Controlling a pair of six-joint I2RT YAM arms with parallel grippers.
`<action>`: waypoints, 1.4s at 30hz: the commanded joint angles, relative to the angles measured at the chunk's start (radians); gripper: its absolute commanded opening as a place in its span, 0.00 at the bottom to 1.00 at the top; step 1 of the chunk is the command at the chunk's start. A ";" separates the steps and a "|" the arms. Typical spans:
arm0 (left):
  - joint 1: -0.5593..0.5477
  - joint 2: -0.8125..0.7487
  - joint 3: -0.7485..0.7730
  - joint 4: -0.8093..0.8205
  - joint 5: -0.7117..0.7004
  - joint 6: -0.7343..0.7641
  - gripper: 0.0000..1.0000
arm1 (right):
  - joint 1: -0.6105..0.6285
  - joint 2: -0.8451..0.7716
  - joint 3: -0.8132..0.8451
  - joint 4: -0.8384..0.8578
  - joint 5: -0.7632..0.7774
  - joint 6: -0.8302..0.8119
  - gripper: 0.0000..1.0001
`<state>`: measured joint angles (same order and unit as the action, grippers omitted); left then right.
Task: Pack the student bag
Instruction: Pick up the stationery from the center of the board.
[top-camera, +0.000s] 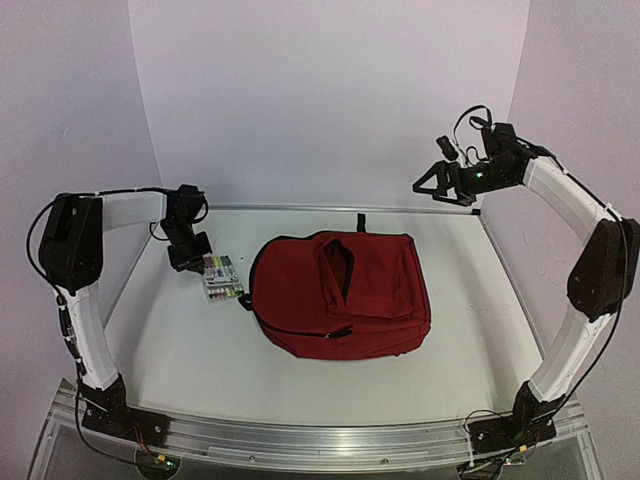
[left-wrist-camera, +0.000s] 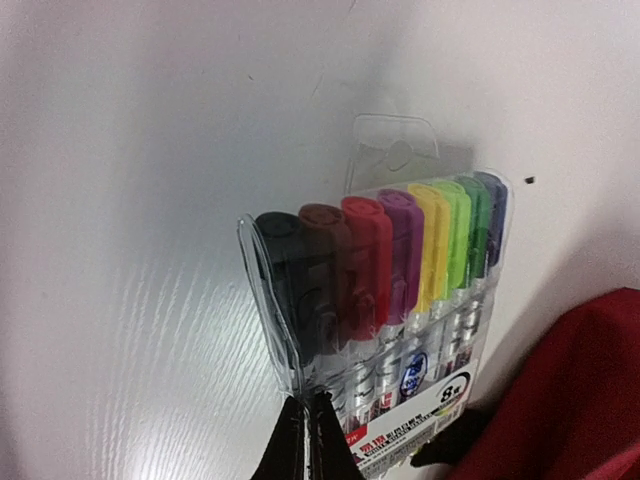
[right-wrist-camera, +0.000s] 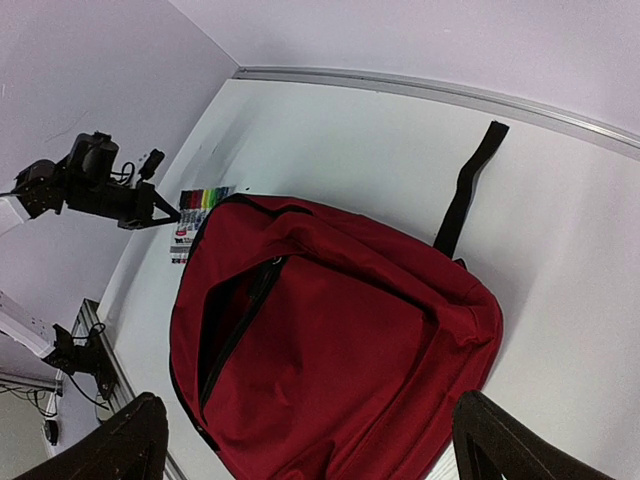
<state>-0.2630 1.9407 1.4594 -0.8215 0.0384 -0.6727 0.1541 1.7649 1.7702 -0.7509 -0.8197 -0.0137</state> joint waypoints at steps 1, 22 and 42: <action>-0.004 -0.141 0.130 -0.072 -0.062 0.061 0.00 | 0.020 0.001 0.004 0.013 -0.037 0.006 0.98; -0.371 -0.154 0.449 0.230 0.352 0.192 0.00 | 0.262 0.019 0.025 0.089 -0.254 0.148 0.98; -0.472 -0.097 0.474 0.337 0.416 0.141 0.00 | 0.306 0.078 0.020 0.202 -0.226 0.302 0.21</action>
<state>-0.7319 1.8992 1.9426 -0.5909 0.4153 -0.5072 0.4553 1.8382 1.7710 -0.5915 -1.0546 0.2655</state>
